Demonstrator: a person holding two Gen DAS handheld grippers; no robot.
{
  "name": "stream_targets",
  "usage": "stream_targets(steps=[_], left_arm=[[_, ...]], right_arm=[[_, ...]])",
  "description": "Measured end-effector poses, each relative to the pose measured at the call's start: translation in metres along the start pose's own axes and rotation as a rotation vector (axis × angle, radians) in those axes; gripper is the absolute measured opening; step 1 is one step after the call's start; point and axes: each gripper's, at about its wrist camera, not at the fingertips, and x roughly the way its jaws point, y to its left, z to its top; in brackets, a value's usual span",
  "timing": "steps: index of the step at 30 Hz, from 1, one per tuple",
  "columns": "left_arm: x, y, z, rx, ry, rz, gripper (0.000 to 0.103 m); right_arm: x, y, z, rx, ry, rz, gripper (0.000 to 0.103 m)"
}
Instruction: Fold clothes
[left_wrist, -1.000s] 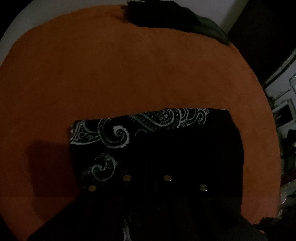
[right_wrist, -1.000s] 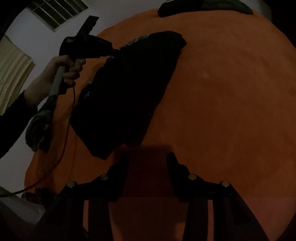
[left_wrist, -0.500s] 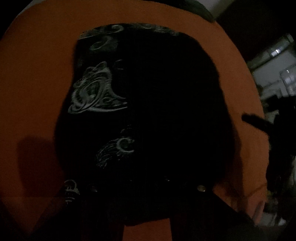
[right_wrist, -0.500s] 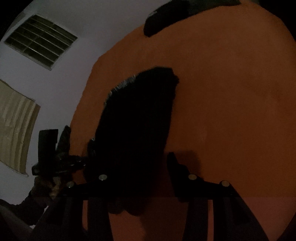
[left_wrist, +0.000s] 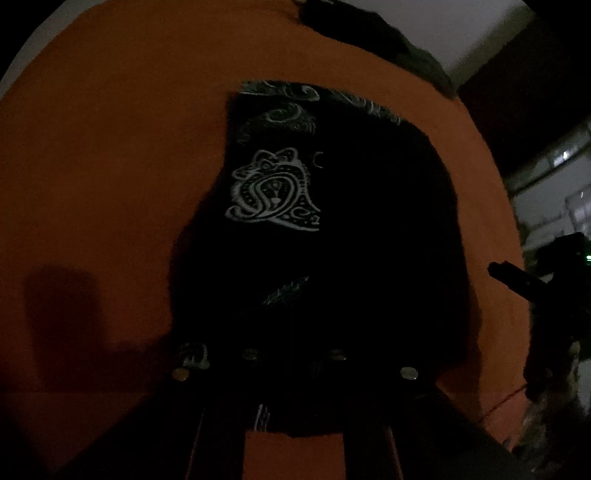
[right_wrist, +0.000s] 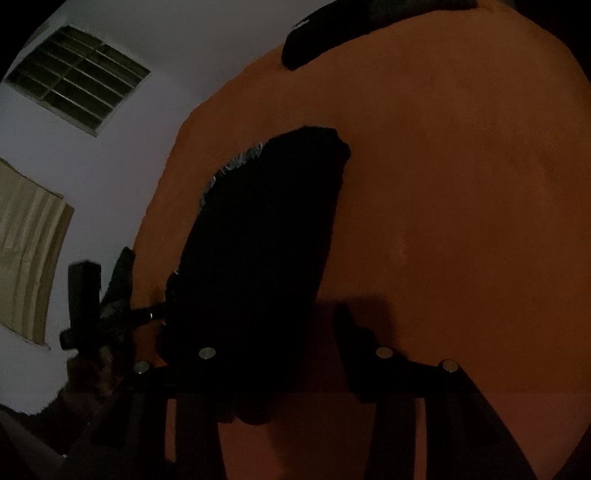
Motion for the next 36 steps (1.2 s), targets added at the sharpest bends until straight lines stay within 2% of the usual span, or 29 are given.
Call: stream_targets(steps=[3,5,7,9,10,11,13,15,18,21,25,28,29,30,32,33,35,36], left_arm=[[-0.006,-0.024,-0.009,0.068,-0.015,-0.051,0.014],[-0.002,-0.032,-0.015,0.131,-0.006,-0.063,0.017],[0.014,-0.037,-0.023,0.181,0.023,-0.005,0.017],[0.031,-0.029,-0.029,0.163,0.041,0.088,0.017],[0.040,-0.023,-0.032,0.146,0.048,0.138,0.017],[0.040,-0.015,-0.035,0.111,0.048,0.141,0.017],[0.029,-0.003,-0.039,0.033,0.033,0.105,0.017],[0.015,-0.007,-0.044,0.032,0.023,0.097,0.017],[0.013,-0.026,-0.052,0.036,0.060,-0.007,0.019],[0.038,-0.048,-0.064,0.002,0.132,-0.147,0.025],[0.095,-0.059,-0.049,-0.107,0.194,-0.232,0.026],[0.114,-0.062,-0.037,-0.251,0.167,-0.369,0.027],[0.118,-0.062,-0.034,-0.291,0.155,-0.396,0.031],[0.121,-0.061,-0.031,-0.324,0.141,-0.414,0.035],[0.127,-0.060,-0.025,-0.369,0.103,-0.392,0.035],[0.131,-0.061,-0.023,-0.379,0.083,-0.372,0.030],[0.142,-0.063,-0.020,-0.385,0.045,-0.331,0.001],[0.142,-0.065,-0.022,-0.387,0.035,-0.322,0.001]], right_arm=[[0.006,0.001,0.013,-0.022,0.020,0.021,0.042],[0.022,0.000,0.015,-0.008,0.082,0.056,0.042],[0.037,0.000,0.010,-0.003,0.130,0.078,0.036],[0.053,0.001,0.001,-0.041,0.157,0.052,0.021],[0.058,0.000,-0.001,-0.050,0.163,0.037,0.020],[0.060,-0.005,-0.001,-0.040,0.156,0.017,0.020],[0.061,-0.012,0.000,-0.024,0.142,-0.015,0.020],[0.048,-0.008,0.002,-0.033,0.124,-0.007,0.020],[0.036,0.000,-0.018,-0.022,0.150,0.031,0.021],[0.027,0.008,-0.044,-0.003,0.191,0.076,0.027],[0.035,0.009,-0.068,0.011,0.225,0.061,0.027],[0.043,0.005,-0.071,0.058,0.241,0.074,0.027],[0.045,0.005,-0.069,0.067,0.237,0.088,0.027],[0.048,0.006,-0.065,0.068,0.230,0.089,0.027],[0.050,0.009,-0.062,0.063,0.212,0.087,0.023],[0.050,0.010,-0.061,0.065,0.202,0.088,0.016],[0.048,0.009,-0.060,0.081,0.194,0.094,0.014],[0.047,0.008,-0.060,0.091,0.191,0.099,0.014]])
